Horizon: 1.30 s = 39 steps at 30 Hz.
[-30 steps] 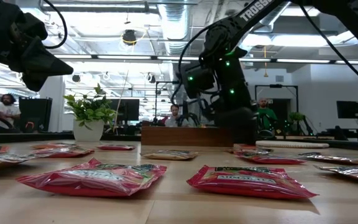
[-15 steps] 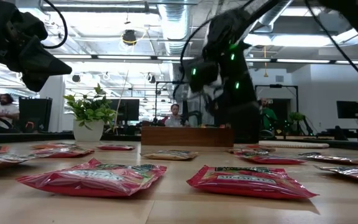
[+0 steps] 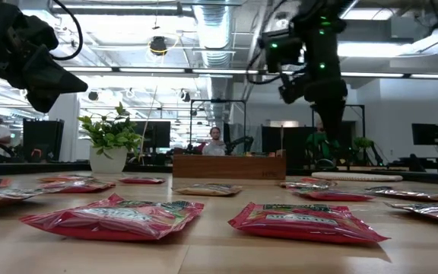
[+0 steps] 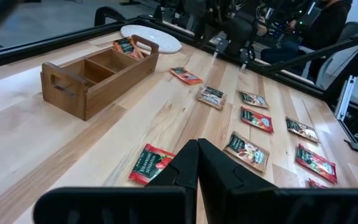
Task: Pick & Place Tea
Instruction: Put the right orange tea bag into the right section of the wooden organizer
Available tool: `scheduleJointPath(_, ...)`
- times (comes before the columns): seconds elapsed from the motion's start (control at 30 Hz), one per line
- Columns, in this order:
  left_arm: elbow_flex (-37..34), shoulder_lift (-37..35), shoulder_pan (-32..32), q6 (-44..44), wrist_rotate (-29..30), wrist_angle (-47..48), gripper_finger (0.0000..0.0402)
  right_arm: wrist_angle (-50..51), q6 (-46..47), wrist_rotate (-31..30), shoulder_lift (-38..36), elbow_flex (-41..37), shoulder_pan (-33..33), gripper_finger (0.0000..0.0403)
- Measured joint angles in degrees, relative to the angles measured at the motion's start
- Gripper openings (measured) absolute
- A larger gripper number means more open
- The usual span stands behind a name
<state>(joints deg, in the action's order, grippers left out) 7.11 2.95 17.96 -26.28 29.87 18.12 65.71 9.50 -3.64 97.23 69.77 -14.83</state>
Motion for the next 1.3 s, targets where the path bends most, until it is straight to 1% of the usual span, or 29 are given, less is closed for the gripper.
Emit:
scheduleJointPath(0.1,0.0,0.0,0.0,0.1,0.0,0.1,0.0,-8.0,0.5,4.9,-4.3,-5.5,-2.6,0.0088)
scheduleJointPath(0.17,0.0,0.0,0.0,0.1,0.0,0.1,0.0,-12.0,1.0,7.1,-6.5,-7.9,-3.8,0.0105)
scheduleJointPath(0.23,0.0,0.0,0.0,0.1,0.0,0.1,0.0,-13.9,1.1,7.6,-7.6,-9.6,-4.5,0.0125)
scheduleJointPath(0.33,0.0,0.0,0.0,0.1,0.0,0.1,0.0,-14.0,1.1,6.8,-7.2,-10.6,-5.1,0.0152)
scheduleJointPath(0.47,0.0,0.0,0.0,0.1,0.0,0.1,0.0,-16.1,0.7,6.7,-4.4,-12.4,-6.2,0.0169)
scheduleJointPath(0.73,0.0,0.0,0.0,0.1,0.1,0.2,0.0,-20.9,-0.5,6.7,0.8,-12.8,-7.9,0.0155)
scheduleJointPath(1.03,0.0,0.0,0.0,0.1,0.1,0.2,0.0,-20.9,-1.0,6.6,5.4,-12.4,-8.3,0.0141)
scheduleJointPath(1.13,0.0,0.0,0.0,0.1,0.1,0.2,0.0,-20.6,-1.0,6.5,6.6,-12.4,-8.1,0.013)
scheduleJointPath(1.3,0.0,0.0,0.0,0.1,0.1,0.2,0.0,-20.6,-1.0,6.3,6.2,-12.6,-8.2,0.01)
